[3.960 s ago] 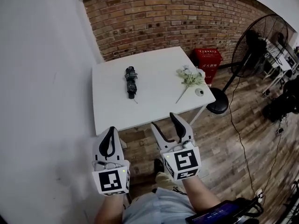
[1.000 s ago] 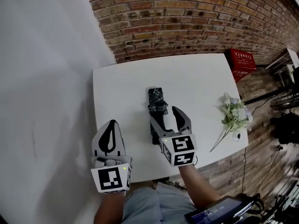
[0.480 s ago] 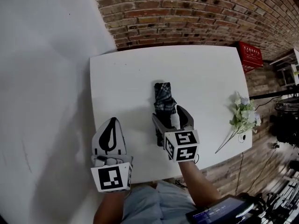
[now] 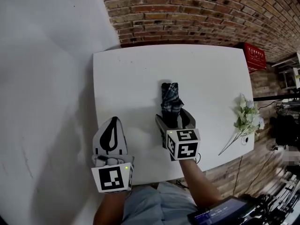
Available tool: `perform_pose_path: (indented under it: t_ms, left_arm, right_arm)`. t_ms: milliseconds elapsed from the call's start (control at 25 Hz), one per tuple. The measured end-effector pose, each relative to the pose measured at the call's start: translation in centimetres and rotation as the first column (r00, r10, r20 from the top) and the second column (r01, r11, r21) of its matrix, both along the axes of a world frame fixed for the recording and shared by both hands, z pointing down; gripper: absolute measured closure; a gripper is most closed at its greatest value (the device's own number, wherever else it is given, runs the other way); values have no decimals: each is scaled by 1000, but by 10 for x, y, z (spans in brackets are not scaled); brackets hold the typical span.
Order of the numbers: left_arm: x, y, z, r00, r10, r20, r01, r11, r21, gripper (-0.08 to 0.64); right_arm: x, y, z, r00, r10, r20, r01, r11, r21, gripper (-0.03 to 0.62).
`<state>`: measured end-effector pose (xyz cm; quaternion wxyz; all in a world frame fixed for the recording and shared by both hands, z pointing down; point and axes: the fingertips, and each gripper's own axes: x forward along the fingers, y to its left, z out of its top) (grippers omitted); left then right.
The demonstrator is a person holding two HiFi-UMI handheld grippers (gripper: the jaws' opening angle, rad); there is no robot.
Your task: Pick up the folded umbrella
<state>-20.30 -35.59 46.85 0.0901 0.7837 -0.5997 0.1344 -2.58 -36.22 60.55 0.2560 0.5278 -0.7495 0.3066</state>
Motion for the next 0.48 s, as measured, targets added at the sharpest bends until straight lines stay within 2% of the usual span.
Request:
perform_pose_path:
  t_ms: [200, 480]
  left_arm:
    - [-4, -3, 3, 1000, -2, -12, 1, 1000, -5, 554]
    - [-5, -6, 3, 1000, 4, -25, -4, 1000, -6, 554]
  right_arm:
    - [0, 2, 10, 999, 28, 16, -27, 997, -71, 208]
    - [1, 3, 13, 999, 8, -39, -11, 995, -98, 233]
